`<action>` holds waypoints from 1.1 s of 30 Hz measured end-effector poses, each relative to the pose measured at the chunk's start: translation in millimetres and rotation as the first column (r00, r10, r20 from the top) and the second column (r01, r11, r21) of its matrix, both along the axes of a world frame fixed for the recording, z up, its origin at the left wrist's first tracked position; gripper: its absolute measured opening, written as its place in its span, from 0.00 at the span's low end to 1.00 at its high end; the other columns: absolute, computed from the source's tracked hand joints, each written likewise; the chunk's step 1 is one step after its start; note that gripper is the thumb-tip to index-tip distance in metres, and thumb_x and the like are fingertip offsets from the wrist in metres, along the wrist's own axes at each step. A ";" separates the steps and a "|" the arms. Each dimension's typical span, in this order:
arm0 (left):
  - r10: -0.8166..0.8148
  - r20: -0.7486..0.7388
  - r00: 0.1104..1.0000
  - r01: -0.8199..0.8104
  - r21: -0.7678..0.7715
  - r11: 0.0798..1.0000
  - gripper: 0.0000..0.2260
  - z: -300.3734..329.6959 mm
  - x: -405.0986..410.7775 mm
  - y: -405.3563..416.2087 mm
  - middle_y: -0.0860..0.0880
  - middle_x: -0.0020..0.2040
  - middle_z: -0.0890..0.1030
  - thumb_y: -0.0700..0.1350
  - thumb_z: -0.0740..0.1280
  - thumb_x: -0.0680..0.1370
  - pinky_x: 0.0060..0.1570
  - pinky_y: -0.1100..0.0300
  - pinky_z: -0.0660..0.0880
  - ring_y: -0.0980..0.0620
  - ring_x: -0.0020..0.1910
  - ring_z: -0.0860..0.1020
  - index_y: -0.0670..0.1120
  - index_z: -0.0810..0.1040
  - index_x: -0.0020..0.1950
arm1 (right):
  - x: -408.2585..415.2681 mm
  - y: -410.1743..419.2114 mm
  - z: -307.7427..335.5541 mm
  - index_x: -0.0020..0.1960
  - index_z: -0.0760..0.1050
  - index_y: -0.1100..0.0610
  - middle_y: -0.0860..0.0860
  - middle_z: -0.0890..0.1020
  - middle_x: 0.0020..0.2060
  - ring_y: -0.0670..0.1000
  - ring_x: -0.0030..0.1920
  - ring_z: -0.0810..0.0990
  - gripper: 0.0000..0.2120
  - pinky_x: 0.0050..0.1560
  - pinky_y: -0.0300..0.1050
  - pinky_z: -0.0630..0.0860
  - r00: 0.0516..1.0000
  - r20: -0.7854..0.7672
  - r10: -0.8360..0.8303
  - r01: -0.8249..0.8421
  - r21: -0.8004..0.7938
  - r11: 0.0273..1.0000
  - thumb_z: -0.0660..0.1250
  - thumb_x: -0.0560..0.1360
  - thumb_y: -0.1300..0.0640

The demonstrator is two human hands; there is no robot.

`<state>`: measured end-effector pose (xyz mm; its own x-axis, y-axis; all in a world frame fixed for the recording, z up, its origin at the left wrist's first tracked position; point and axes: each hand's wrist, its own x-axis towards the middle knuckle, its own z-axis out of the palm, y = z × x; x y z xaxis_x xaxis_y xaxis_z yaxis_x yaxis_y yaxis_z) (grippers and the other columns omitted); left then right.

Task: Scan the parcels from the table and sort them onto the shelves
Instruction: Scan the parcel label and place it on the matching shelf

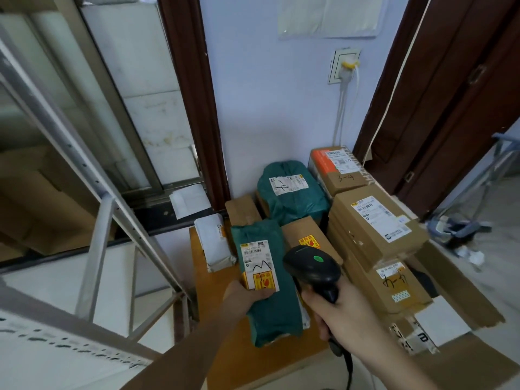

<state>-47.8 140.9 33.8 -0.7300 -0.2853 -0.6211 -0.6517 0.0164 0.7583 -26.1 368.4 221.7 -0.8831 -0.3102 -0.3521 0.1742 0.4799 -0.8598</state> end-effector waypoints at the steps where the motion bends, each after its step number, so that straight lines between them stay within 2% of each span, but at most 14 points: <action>1: 0.002 -0.054 0.999 -0.001 0.021 1.000 0.42 4.5 -0.6 -1.4 0.51 0.57 0.87 0.59 0.89 0.53 0.54 0.51 0.85 0.52 0.53 0.86 0.51 0.79 0.63 | 1.4 -2.6 1.4 0.46 0.74 0.57 0.51 0.75 0.23 0.51 0.23 0.76 0.05 0.30 0.43 0.76 1.000 -0.011 -0.010 0.010 -0.004 1.000 0.68 0.79 0.57; 3: -0.007 -0.135 0.991 0.014 0.047 0.999 0.49 19.1 -1.7 -2.0 0.53 0.60 0.86 0.61 0.89 0.50 0.60 0.47 0.83 0.52 0.57 0.85 0.53 0.75 0.68 | 3.7 -8.1 5.0 0.47 0.74 0.57 0.52 0.74 0.22 0.50 0.22 0.74 0.05 0.28 0.43 0.74 0.998 -0.038 -0.045 0.044 -0.013 0.999 0.68 0.79 0.57; 4: -0.016 -0.168 0.986 0.026 0.060 0.998 0.49 26.9 -3.2 -1.6 0.53 0.60 0.85 0.59 0.89 0.51 0.61 0.47 0.83 0.53 0.58 0.84 0.53 0.74 0.69 | 4.3 -11.0 7.0 0.48 0.74 0.57 0.53 0.74 0.23 0.50 0.22 0.74 0.05 0.28 0.43 0.73 0.997 -0.049 -0.065 0.064 -0.018 0.998 0.68 0.78 0.57; 7: -0.046 -0.261 0.964 0.061 0.052 0.997 0.38 49.8 -7.2 4.7 0.55 0.58 0.84 0.46 0.87 0.64 0.52 0.59 0.84 0.58 0.55 0.83 0.51 0.72 0.69 | 3.9 -18.3 11.0 0.44 0.74 0.58 0.56 0.73 0.27 0.52 0.27 0.74 0.08 0.34 0.44 0.71 0.989 -0.103 -0.102 0.104 0.008 0.995 0.69 0.77 0.55; 9: -0.057 -0.308 0.950 0.072 0.038 0.997 0.34 61.0 -9.7 9.4 0.58 0.56 0.83 0.41 0.85 0.68 0.46 0.65 0.82 0.61 0.53 0.82 0.54 0.71 0.66 | 4.3 -23.5 16.2 0.43 0.74 0.58 0.57 0.74 0.27 0.54 0.29 0.74 0.09 0.36 0.46 0.71 0.985 -0.113 -0.128 0.130 0.007 0.991 0.69 0.77 0.55; 11: -0.049 -0.353 0.934 0.067 0.038 0.997 0.31 65.1 -13.0 12.3 0.59 0.56 0.82 0.39 0.84 0.68 0.44 0.67 0.81 0.63 0.53 0.80 0.57 0.71 0.62 | 4.6 -28.0 20.2 0.43 0.74 0.57 0.57 0.74 0.27 0.54 0.30 0.74 0.08 0.35 0.46 0.71 0.980 -0.117 -0.161 0.160 -0.014 0.987 0.70 0.77 0.55; 14: -0.032 -0.387 0.922 0.052 0.042 0.998 0.34 67.4 -16.4 14.5 0.55 0.61 0.83 0.42 0.86 0.66 0.55 0.60 0.83 0.58 0.58 0.81 0.58 0.72 0.64 | 4.9 -31.6 22.2 0.43 0.74 0.60 0.57 0.74 0.29 0.52 0.30 0.74 0.09 0.33 0.44 0.68 0.975 -0.122 -0.188 0.188 -0.008 0.982 0.69 0.77 0.56; 16: -0.045 -0.404 0.914 0.058 0.020 0.998 0.33 69.7 -17.1 15.3 0.55 0.62 0.83 0.43 0.86 0.67 0.53 0.61 0.82 0.58 0.58 0.81 0.59 0.71 0.64 | 5.0 -33.7 23.8 0.43 0.74 0.60 0.57 0.74 0.29 0.52 0.30 0.73 0.08 0.32 0.43 0.67 0.975 -0.129 -0.180 0.181 -0.003 0.983 0.69 0.77 0.56; 18: -0.058 -0.416 0.908 0.066 0.004 0.998 0.32 72.9 -16.2 17.4 0.57 0.60 0.82 0.42 0.85 0.68 0.48 0.66 0.81 0.61 0.57 0.81 0.58 0.71 0.64 | 5.5 -35.5 26.9 0.41 0.73 0.56 0.56 0.75 0.28 0.52 0.30 0.74 0.08 0.30 0.40 0.68 0.974 -0.140 -0.178 0.180 -0.001 0.984 0.69 0.77 0.57; 19: -0.062 -0.417 0.907 0.067 -0.002 0.998 0.32 73.5 -15.7 18.0 0.57 0.60 0.83 0.42 0.85 0.68 0.48 0.65 0.82 0.60 0.57 0.81 0.57 0.71 0.64 | 5.5 -36.0 27.8 0.41 0.73 0.55 0.55 0.75 0.28 0.52 0.29 0.74 0.08 0.28 0.38 0.69 0.973 -0.147 -0.179 0.181 0.001 0.983 0.69 0.77 0.57; 23: -0.067 -0.408 0.911 0.070 -0.007 0.998 0.32 72.3 -13.9 17.1 0.53 0.61 0.84 0.42 0.86 0.67 0.59 0.54 0.83 0.55 0.60 0.82 0.57 0.72 0.63 | 6.8 -38.2 29.3 0.42 0.73 0.53 0.55 0.78 0.29 0.54 0.31 0.78 0.06 0.31 0.41 0.72 0.972 -0.154 -0.175 0.177 0.004 0.984 0.68 0.77 0.57; 25: -0.068 -0.403 0.913 0.075 0.001 0.997 0.32 72.7 -13.2 16.6 0.52 0.61 0.84 0.42 0.86 0.67 0.60 0.50 0.83 0.53 0.60 0.83 0.56 0.73 0.63 | 7.7 -39.3 28.7 0.43 0.73 0.53 0.56 0.79 0.31 0.55 0.33 0.79 0.05 0.34 0.42 0.73 0.974 -0.138 -0.178 0.180 0.002 0.984 0.68 0.77 0.56; 28: -0.089 -0.413 0.906 0.094 -0.008 0.996 0.32 72.9 -10.0 17.2 0.52 0.61 0.84 0.43 0.86 0.67 0.60 0.50 0.83 0.53 0.60 0.83 0.56 0.72 0.63 | 9.6 -40.5 28.0 0.45 0.74 0.53 0.58 0.79 0.32 0.54 0.32 0.79 0.05 0.32 0.43 0.75 0.973 -0.110 -0.202 0.201 -0.011 0.979 0.68 0.78 0.55; 33: -0.106 -0.417 0.903 0.106 -0.023 0.994 0.33 71.1 -4.8 13.0 0.55 0.59 0.85 0.46 0.86 0.66 0.60 0.51 0.83 0.56 0.59 0.83 0.56 0.72 0.64 | 18.9 -42.8 32.1 0.42 0.74 0.58 0.57 0.76 0.27 0.50 0.23 0.75 0.09 0.27 0.42 0.73 0.974 -0.102 -0.204 0.204 -0.004 0.979 0.68 0.77 0.55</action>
<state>-52.6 153.9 104.9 -0.9482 -0.1914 -0.2536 -0.2705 0.0680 0.9603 -7.2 325.6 253.8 -0.9587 -0.1178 -0.2589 0.1810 0.4493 -0.8748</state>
